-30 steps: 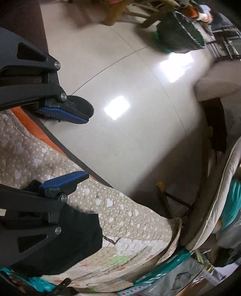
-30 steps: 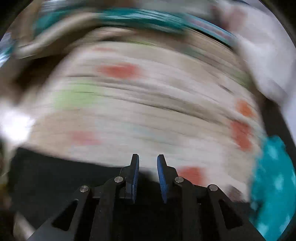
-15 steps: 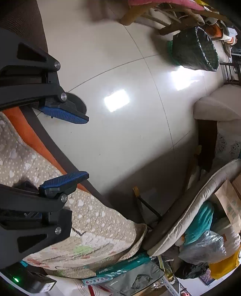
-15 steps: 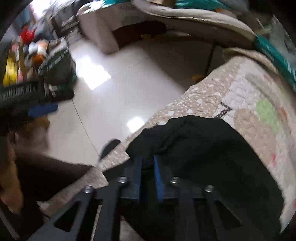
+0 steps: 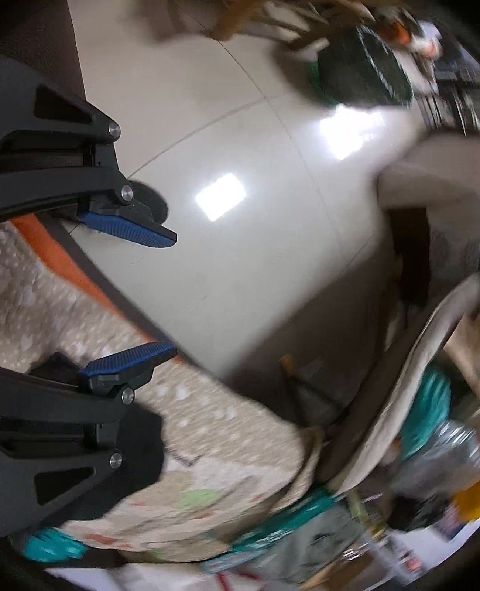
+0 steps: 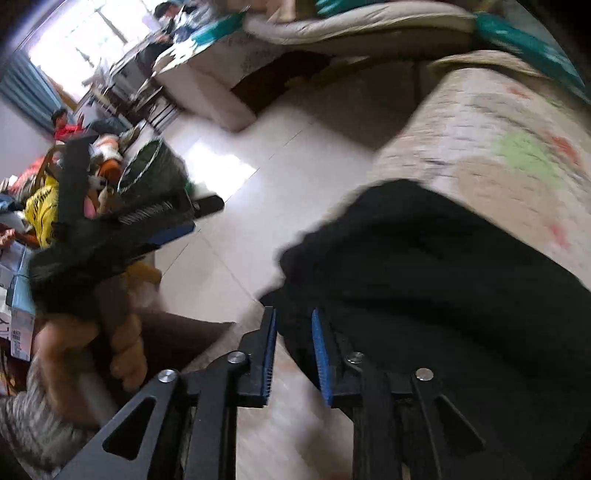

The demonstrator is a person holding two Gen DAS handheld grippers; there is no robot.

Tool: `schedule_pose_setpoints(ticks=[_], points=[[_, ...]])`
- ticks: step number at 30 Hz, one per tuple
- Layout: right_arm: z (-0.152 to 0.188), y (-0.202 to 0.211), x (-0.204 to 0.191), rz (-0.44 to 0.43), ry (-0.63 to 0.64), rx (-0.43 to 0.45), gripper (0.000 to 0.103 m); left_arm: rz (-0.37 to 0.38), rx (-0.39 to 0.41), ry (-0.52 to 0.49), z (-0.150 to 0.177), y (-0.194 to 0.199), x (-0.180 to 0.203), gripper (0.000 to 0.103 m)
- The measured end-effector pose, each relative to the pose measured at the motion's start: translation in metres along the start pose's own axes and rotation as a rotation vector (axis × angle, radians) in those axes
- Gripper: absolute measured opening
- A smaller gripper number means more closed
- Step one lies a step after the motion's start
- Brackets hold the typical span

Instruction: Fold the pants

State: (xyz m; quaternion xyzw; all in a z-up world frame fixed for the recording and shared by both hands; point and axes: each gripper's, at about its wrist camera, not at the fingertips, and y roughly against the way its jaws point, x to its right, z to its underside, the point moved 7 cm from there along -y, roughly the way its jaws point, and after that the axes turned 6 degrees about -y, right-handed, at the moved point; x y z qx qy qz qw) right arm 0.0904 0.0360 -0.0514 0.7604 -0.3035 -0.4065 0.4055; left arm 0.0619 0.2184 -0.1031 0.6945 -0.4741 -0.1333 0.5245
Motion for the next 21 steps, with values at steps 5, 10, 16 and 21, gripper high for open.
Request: schedule_pose_setpoints(ticks=[5,10,16,21], points=[[0.028,0.082,0.123,0.200,-0.192,0.112,0.049,0.107,-0.101,-0.102,0.026,-0.021,0.042,0.052],[0.043,0.122,0.194,0.274,-0.355,0.178,0.049,0.198,-0.174,-0.117,0.050,-0.033,0.062,0.054],[0.024,0.101,0.186,0.195,-0.336,0.149,0.049,0.186,-0.172,-0.054,0.059,-0.038,0.057,0.066],[-0.027,0.043,0.110,0.112,-0.166,0.077,0.049,0.202,-0.140,-0.018,0.060,-0.027,0.051,0.066]])
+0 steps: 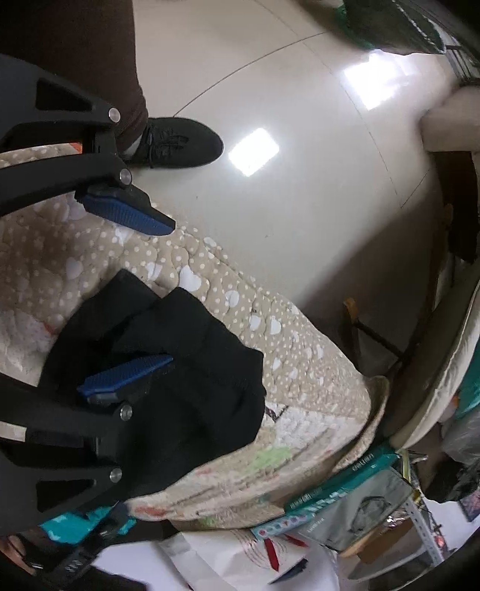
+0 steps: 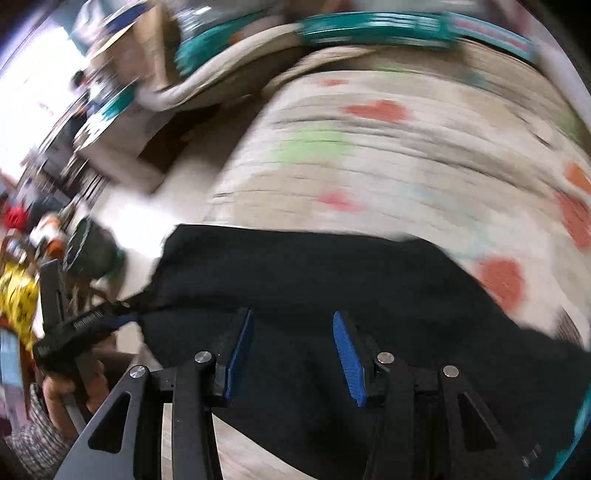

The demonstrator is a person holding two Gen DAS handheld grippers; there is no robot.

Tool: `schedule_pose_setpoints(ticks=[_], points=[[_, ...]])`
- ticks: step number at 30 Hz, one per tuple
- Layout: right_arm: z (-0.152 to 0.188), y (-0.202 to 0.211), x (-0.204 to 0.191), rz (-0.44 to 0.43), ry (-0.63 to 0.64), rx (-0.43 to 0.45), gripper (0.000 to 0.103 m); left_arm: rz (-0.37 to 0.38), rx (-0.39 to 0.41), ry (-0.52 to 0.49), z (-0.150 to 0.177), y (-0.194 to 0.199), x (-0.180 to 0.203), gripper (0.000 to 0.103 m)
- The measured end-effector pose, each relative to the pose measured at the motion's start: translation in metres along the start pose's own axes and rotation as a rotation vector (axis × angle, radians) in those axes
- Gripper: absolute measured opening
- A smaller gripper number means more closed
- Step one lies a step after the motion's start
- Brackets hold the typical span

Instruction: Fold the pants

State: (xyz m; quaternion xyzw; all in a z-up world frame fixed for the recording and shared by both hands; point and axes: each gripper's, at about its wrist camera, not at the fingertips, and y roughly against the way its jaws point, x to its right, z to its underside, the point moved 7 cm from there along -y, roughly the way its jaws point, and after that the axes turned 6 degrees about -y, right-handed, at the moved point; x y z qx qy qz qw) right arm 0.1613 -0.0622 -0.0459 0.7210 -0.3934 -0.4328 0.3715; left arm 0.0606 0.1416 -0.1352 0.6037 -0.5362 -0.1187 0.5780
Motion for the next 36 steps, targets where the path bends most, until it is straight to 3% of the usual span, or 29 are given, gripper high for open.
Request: schedule_pose_setpoints(ticks=[4,8,10,12,18,25,28,32,36], points=[[-0.016,-0.040,-0.059,-0.012,0.123,-0.055,0.050,0.038,-0.031,0.012,0.004,-0.005,-0.001,0.066],[-0.031,-0.052,-0.095,0.061,0.223,-0.035,0.051,0.095,-0.047,0.038,0.005,0.000,-0.003,0.066],[-0.028,-0.045,-0.098,0.069,0.222,-0.028,0.051,0.133,-0.049,0.072,0.003,0.004,-0.005,0.066],[-0.020,-0.031,-0.095,0.080,0.219,-0.023,0.055,0.125,-0.044,0.086,0.001,0.003,-0.004,0.066],[-0.006,-0.011,-0.072,0.159,0.231,-0.013,0.059,0.095,-0.031,-0.009,0.005,0.006,0.018,0.066],[-0.019,0.002,-0.065,0.070,0.116,0.015,0.059,0.043,0.000,0.060,-0.002,0.014,-0.006,0.066],[-0.033,-0.002,-0.069,0.046,0.103,0.023,0.059,0.005,0.052,0.057,-0.005,0.026,-0.015,0.066],[-0.038,-0.035,-0.087,-0.042,0.080,-0.056,0.059,0.012,0.043,0.076,-0.001,0.026,-0.023,0.066],[-0.032,-0.074,-0.115,0.003,0.186,-0.140,0.059,0.037,-0.011,0.072,0.004,0.014,-0.016,0.066]])
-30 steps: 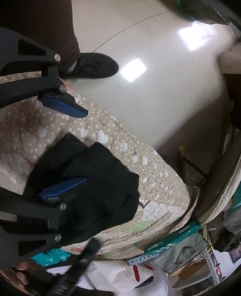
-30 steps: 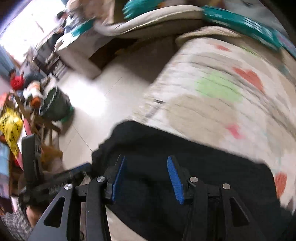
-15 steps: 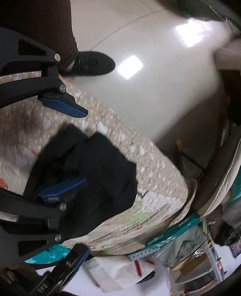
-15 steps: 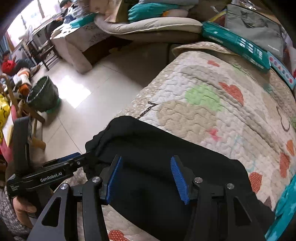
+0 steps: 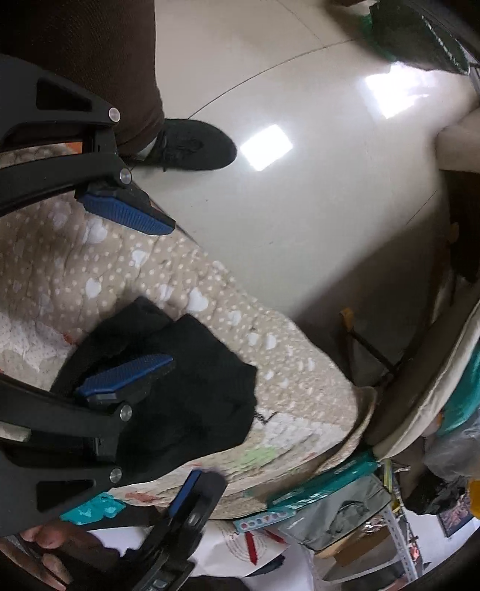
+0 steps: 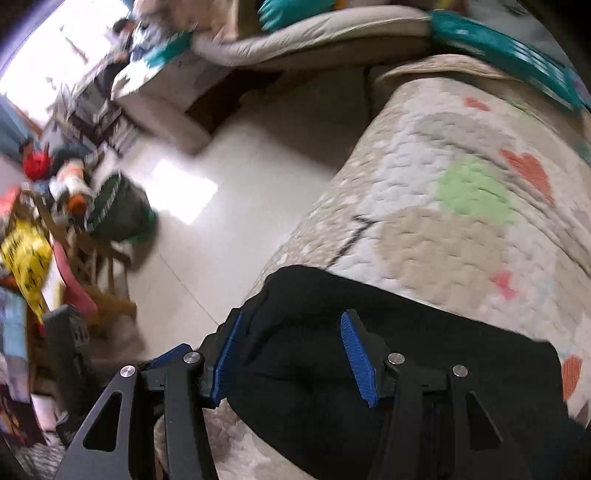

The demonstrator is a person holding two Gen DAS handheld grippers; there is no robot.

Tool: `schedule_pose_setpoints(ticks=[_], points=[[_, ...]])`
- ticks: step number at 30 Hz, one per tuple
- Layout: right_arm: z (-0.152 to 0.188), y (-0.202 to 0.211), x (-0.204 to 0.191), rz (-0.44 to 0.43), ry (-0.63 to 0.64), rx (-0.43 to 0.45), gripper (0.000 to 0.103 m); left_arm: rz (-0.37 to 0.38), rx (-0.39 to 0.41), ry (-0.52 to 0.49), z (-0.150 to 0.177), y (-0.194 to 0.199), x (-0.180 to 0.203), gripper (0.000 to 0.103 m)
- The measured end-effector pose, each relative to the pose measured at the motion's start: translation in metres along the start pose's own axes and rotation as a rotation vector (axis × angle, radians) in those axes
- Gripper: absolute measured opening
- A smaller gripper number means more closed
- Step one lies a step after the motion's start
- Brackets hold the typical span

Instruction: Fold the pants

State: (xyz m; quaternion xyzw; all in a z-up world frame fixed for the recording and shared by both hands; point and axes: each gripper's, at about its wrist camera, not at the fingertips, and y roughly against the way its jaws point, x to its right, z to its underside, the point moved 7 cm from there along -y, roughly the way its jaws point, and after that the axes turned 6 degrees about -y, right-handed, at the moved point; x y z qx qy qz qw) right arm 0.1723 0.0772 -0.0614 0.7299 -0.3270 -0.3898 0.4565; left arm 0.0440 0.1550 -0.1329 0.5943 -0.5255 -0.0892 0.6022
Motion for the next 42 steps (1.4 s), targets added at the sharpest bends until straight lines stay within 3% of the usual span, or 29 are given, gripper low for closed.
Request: schedule_pose_setpoints(ticks=[7,11,13,15,17,20,28,35,42], points=[[-0.016,-0.057,-0.034,0.192,0.209,-0.114,0.064,-0.023,-0.053,-0.069,0.006,-0.022,0.015,0.066],[-0.013,-0.087,-0.043,0.291,0.294,-0.189,0.066,0.001,-0.087,-0.043,0.008,-0.030,0.014,0.066],[-0.005,-0.096,-0.045,0.357,0.351,-0.202,0.051,0.030,-0.098,-0.053,0.009,-0.031,0.018,0.047],[-0.001,-0.096,-0.047,0.384,0.381,-0.191,0.036,0.048,-0.087,-0.105,0.008,-0.026,0.029,0.020],[0.000,-0.091,-0.047,0.373,0.369,-0.177,0.029,0.030,-0.069,-0.152,0.009,-0.021,0.037,0.016],[-0.002,-0.073,-0.049,0.352,0.340,-0.131,0.024,0.080,-0.074,-0.124,0.009,-0.015,0.039,0.015],[-0.014,-0.003,-0.048,0.256,0.244,0.032,0.023,0.163,0.007,-0.170,0.003,0.029,0.066,0.015],[-0.008,0.075,0.007,0.144,0.044,0.169,0.022,0.212,0.018,-0.279,0.011,0.037,0.138,0.015],[0.026,0.099,0.094,0.117,-0.146,0.207,0.022,0.202,-0.044,-0.430,0.046,0.005,0.205,0.015]])
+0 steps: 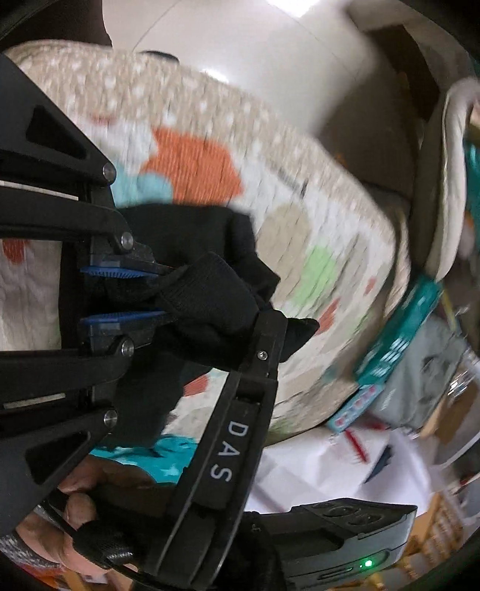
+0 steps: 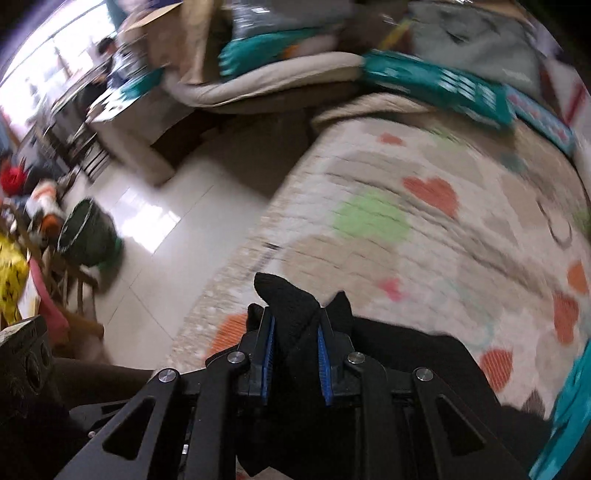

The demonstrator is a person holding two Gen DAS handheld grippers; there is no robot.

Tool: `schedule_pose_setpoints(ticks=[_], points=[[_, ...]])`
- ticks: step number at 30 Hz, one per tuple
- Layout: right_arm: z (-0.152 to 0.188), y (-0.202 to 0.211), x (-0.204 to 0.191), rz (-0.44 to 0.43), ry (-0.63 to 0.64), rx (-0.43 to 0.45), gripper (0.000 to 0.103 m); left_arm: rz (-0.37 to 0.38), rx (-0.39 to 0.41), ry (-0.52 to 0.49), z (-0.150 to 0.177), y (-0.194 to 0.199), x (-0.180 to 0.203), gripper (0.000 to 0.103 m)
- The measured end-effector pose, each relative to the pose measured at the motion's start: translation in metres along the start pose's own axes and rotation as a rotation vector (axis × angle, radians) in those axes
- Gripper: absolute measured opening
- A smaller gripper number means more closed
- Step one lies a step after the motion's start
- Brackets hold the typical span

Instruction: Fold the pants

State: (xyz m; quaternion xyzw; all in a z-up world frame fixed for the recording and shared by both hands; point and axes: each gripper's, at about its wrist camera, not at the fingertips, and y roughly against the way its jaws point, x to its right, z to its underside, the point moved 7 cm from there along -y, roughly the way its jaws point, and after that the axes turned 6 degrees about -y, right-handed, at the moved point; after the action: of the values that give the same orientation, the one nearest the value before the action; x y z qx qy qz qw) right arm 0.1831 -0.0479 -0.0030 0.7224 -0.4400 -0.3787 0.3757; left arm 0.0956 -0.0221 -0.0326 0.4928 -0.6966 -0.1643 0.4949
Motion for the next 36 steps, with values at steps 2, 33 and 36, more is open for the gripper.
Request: schedule_pose_setpoints(ticks=[2,33,36], points=[[0.009,-0.001,0.031,-0.001,-0.067,0.002,0.022,0.004,-0.031,-0.029,0.006,-0.016,0.014,0.015],[0.073,-0.039,0.076,0.170,-0.190,-0.100,0.029,-0.032,-0.036,0.043,0.031,-0.015,-0.053,0.045],[0.074,-0.029,0.081,0.094,-0.251,-0.058,0.005,-0.023,-0.042,0.054,0.031,-0.015,-0.056,0.045]])
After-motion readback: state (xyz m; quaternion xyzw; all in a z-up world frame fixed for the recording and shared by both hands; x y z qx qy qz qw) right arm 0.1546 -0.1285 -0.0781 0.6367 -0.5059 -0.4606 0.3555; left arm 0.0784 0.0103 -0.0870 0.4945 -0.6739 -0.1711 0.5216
